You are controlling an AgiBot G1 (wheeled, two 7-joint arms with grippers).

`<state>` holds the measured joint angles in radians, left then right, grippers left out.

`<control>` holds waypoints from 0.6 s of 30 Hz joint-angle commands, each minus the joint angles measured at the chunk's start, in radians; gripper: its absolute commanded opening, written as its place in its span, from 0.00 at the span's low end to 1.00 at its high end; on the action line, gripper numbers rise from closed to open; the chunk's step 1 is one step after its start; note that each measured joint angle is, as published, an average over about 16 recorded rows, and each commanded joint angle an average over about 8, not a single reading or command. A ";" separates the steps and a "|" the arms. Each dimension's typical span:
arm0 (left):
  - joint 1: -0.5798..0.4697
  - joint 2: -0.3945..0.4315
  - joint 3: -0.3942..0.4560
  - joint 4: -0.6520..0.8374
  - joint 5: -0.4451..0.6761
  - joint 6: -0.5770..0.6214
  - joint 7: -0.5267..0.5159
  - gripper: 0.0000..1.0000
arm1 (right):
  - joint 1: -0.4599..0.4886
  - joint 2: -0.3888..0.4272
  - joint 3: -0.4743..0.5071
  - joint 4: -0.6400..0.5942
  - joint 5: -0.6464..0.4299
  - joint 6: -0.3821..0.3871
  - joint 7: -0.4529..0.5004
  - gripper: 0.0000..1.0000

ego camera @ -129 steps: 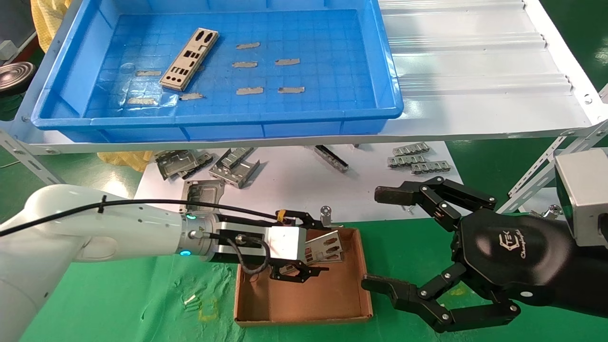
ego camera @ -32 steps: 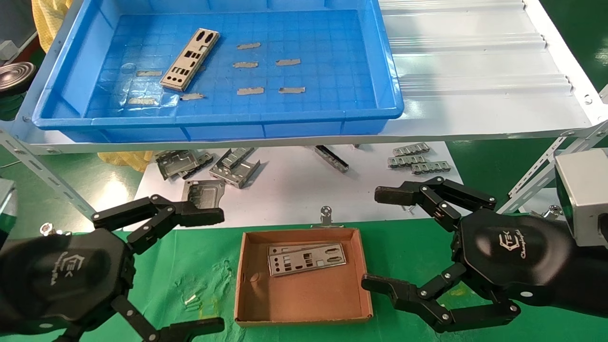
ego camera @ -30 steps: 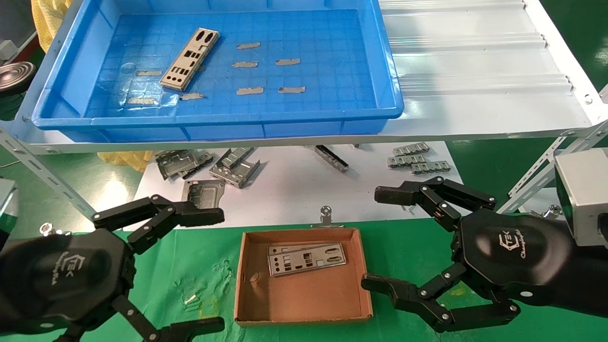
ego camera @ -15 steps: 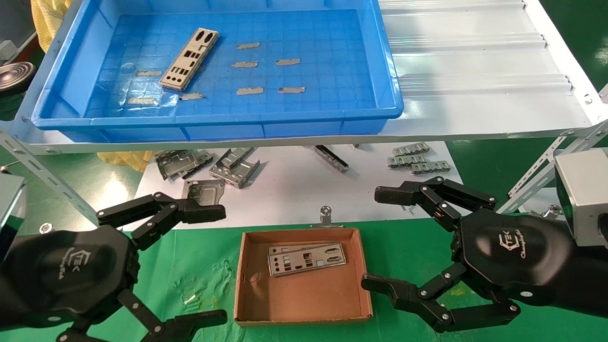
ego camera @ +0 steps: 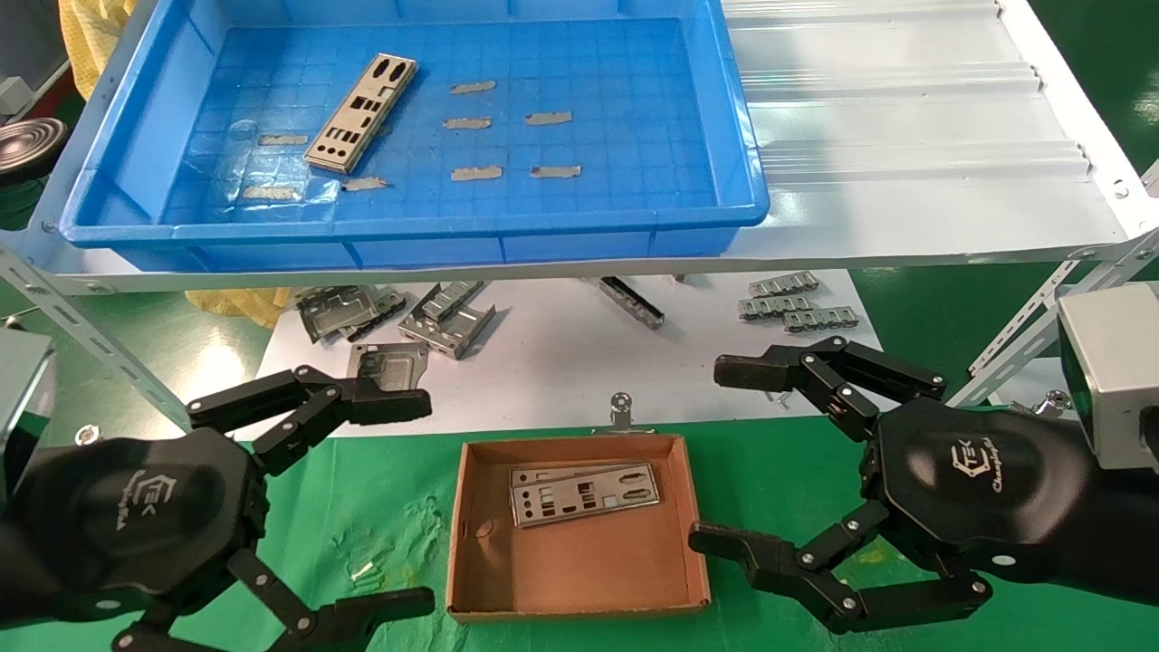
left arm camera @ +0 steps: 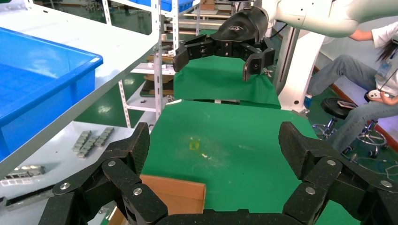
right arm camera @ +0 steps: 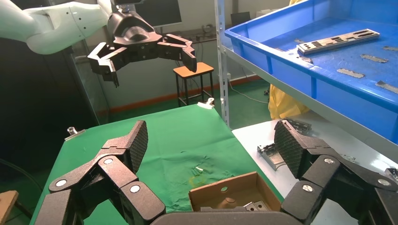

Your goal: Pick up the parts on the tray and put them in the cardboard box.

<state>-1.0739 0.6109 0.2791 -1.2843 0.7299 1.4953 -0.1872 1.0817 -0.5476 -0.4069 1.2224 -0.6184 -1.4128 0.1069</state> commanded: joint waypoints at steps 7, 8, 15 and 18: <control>-0.001 0.001 0.001 0.002 0.001 0.000 0.001 1.00 | 0.000 0.000 0.000 0.000 0.000 0.000 0.000 1.00; -0.001 0.001 0.001 0.002 0.001 0.000 0.001 1.00 | 0.000 0.000 0.000 0.000 0.000 0.000 0.000 1.00; -0.001 0.001 0.001 0.002 0.001 0.000 0.001 1.00 | 0.000 0.000 0.000 0.000 0.000 0.000 0.000 1.00; -0.001 0.001 0.001 0.003 0.002 0.000 0.001 1.00 | 0.000 0.000 0.000 0.000 0.000 0.000 0.000 1.00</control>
<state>-1.0751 0.6123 0.2805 -1.2818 0.7314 1.4956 -0.1860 1.0817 -0.5476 -0.4069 1.2224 -0.6184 -1.4128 0.1069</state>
